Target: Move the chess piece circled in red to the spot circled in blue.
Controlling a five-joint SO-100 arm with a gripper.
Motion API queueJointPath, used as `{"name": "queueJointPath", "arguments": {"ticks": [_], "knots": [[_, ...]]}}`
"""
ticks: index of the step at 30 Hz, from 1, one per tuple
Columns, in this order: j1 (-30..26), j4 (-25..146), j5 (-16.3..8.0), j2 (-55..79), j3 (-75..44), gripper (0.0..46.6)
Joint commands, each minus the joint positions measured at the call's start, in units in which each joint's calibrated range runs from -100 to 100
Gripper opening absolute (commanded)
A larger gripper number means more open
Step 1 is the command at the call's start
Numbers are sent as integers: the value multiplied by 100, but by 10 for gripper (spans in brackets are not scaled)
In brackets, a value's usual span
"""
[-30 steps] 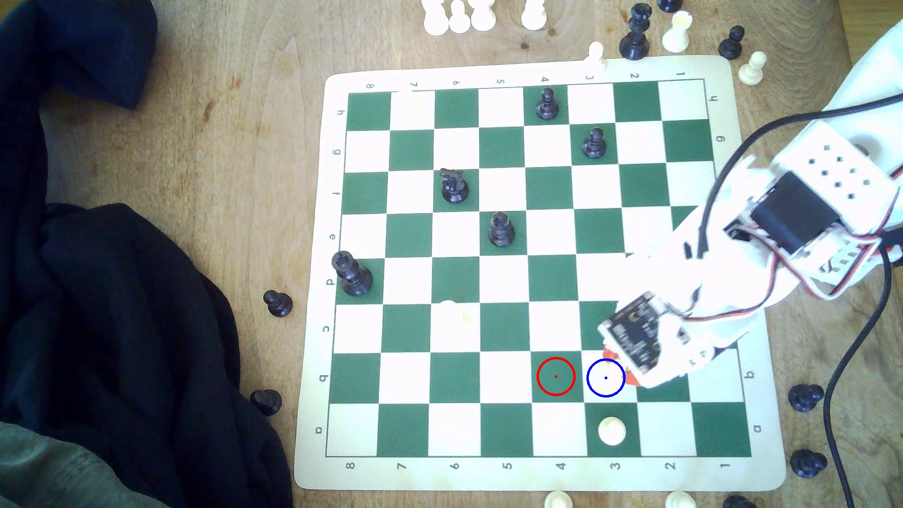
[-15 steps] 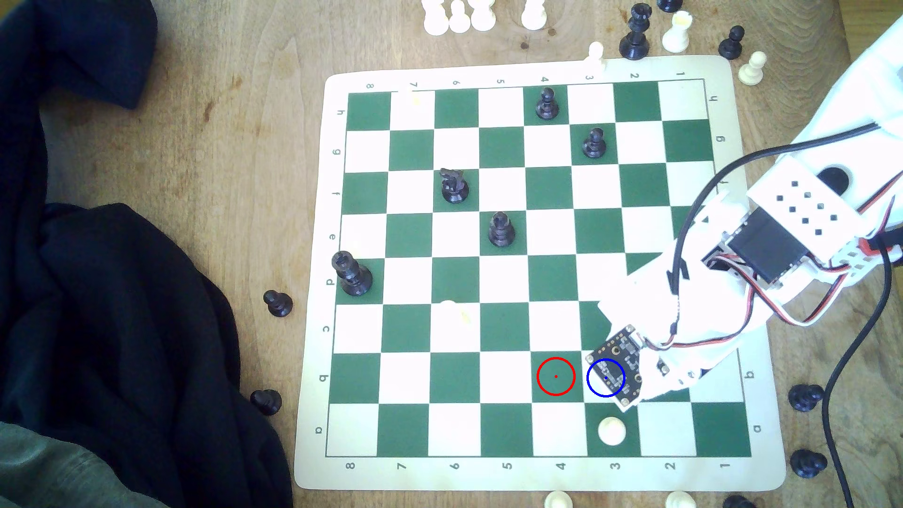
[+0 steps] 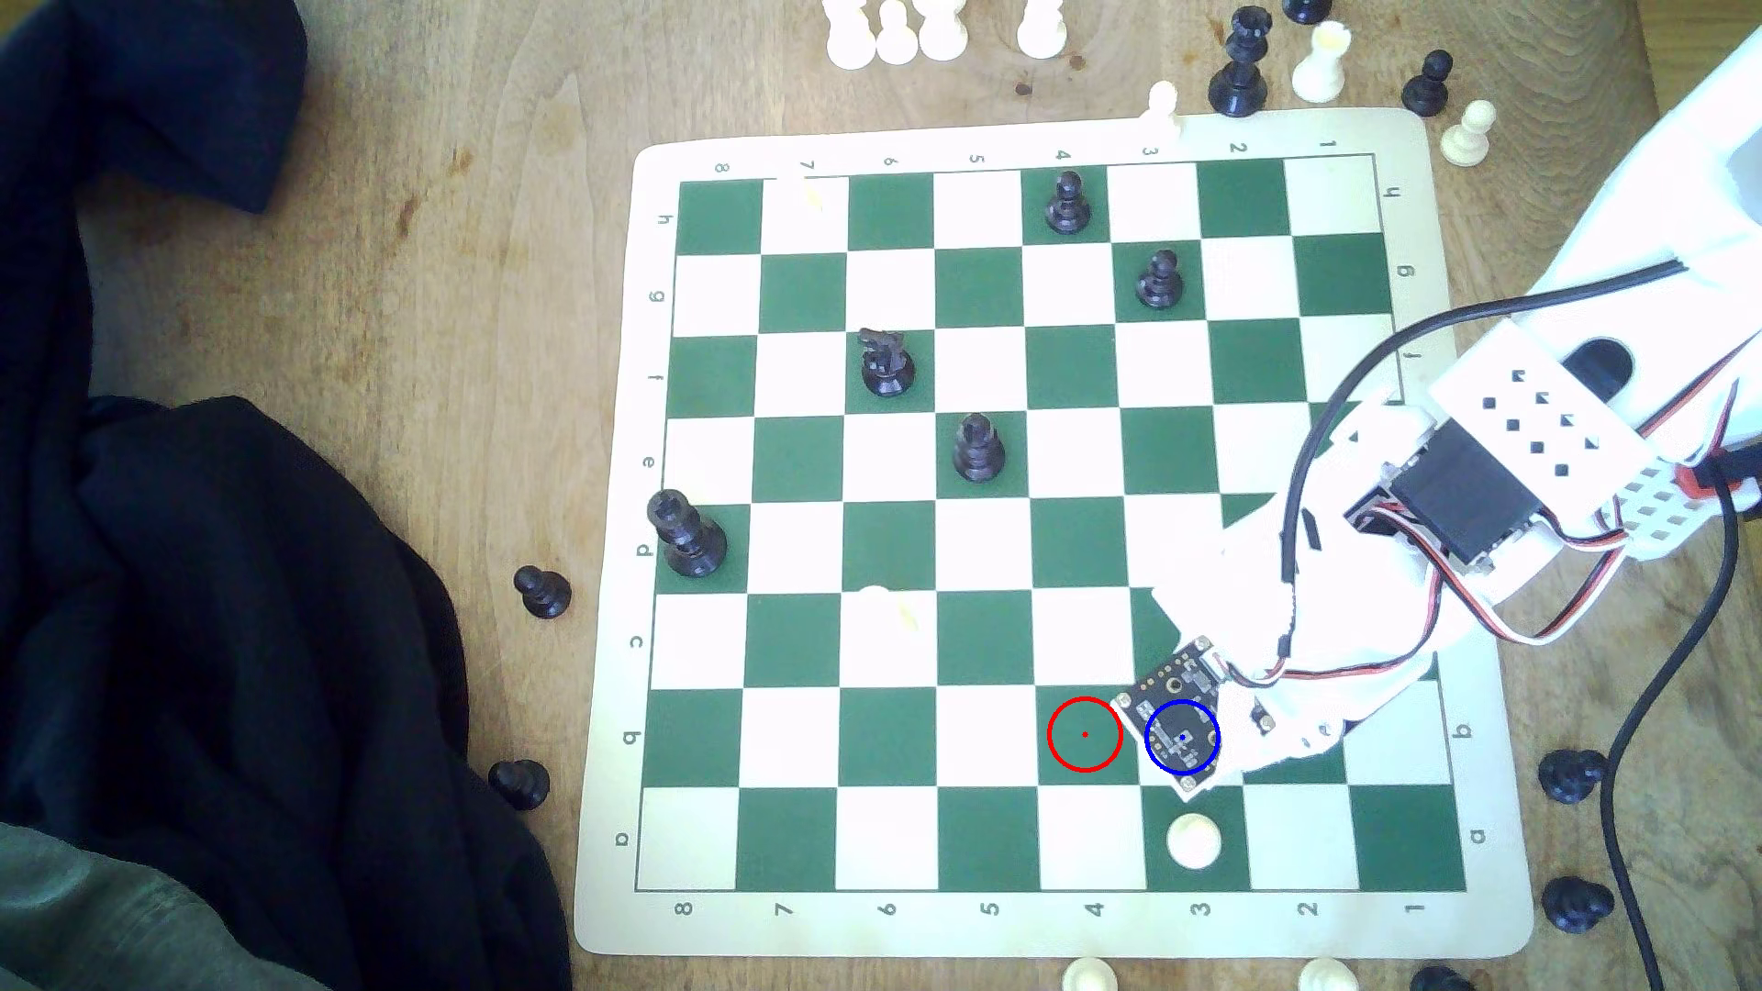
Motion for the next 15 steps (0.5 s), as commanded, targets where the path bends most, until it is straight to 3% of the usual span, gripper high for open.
{"name": "queueJointPath", "arguments": {"ticks": [1, 5, 8, 10, 15], "knots": [[68, -73, 44, 8, -184, 3], [108, -73, 44, 92, -193, 7], [108, -16, 59, 67, -193, 130], [108, 74, 59, -52, -202, 162], [155, 574, 59, -680, -130, 170]]}}
